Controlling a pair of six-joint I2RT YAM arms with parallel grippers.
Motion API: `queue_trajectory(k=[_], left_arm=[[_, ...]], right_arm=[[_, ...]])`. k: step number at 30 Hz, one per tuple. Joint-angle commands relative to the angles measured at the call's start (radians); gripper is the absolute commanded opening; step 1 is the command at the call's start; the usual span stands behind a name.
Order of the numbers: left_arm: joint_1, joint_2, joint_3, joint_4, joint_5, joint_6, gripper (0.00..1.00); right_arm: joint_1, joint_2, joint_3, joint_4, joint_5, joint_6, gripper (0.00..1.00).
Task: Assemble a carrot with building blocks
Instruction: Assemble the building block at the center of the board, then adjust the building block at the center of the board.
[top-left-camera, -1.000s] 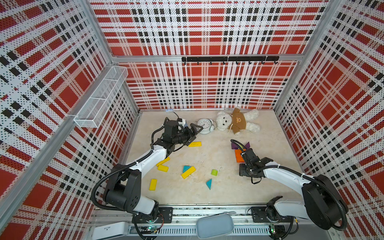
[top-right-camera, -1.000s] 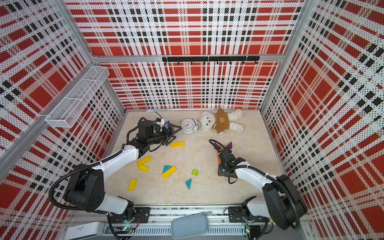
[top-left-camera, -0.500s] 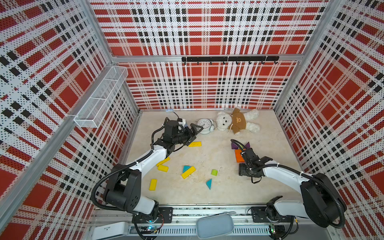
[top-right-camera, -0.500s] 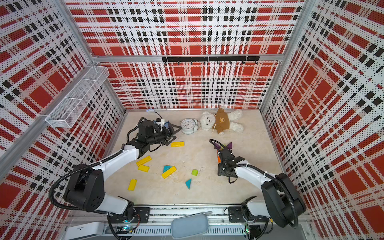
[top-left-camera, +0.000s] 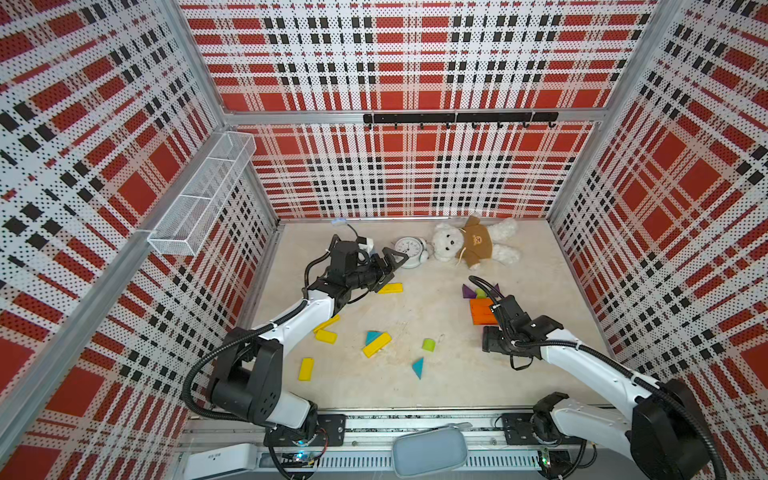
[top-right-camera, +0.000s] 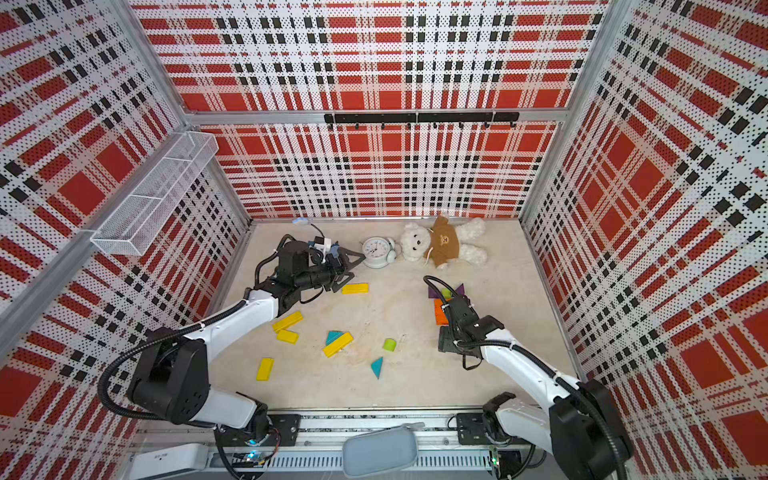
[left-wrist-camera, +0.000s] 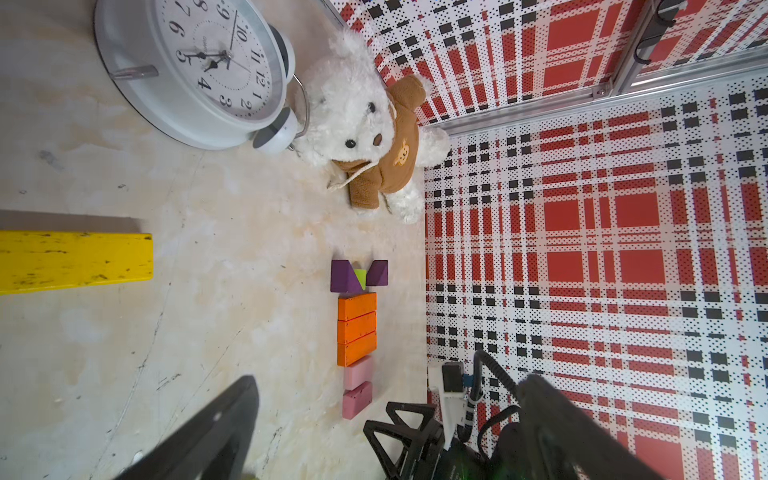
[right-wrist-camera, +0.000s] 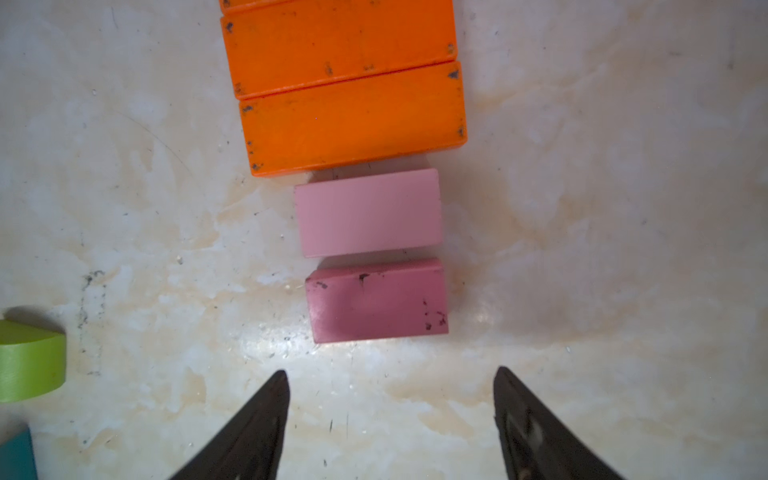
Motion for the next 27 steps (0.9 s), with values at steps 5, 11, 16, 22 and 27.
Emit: queue_trajectory(k=[5,11,16,22,27], left_arm=[[-0.008,-0.008,0.007,0.025,-0.001,0.011,1.0],[-0.013,-0.006,0.007,0.025,0.002,0.01,0.99],[-0.014,-0.006,0.009,0.025,0.005,0.01,1.0],[-0.014,-0.008,0.009,0.025,0.007,0.007,1.0],[-0.015,-0.01,0.01,0.025,0.009,0.006,0.99]], right_arm=[[-0.003,0.0,-0.008,-0.039,0.014,0.042,0.71],[-0.004,0.064,0.0,-0.04,0.048,0.068,0.7],[-0.008,0.095,-0.004,-0.03,0.094,0.113,0.71],[-0.044,0.155,-0.006,0.0,0.112,0.117,0.73],[-0.052,0.163,-0.011,0.02,0.119,0.109,0.73]])
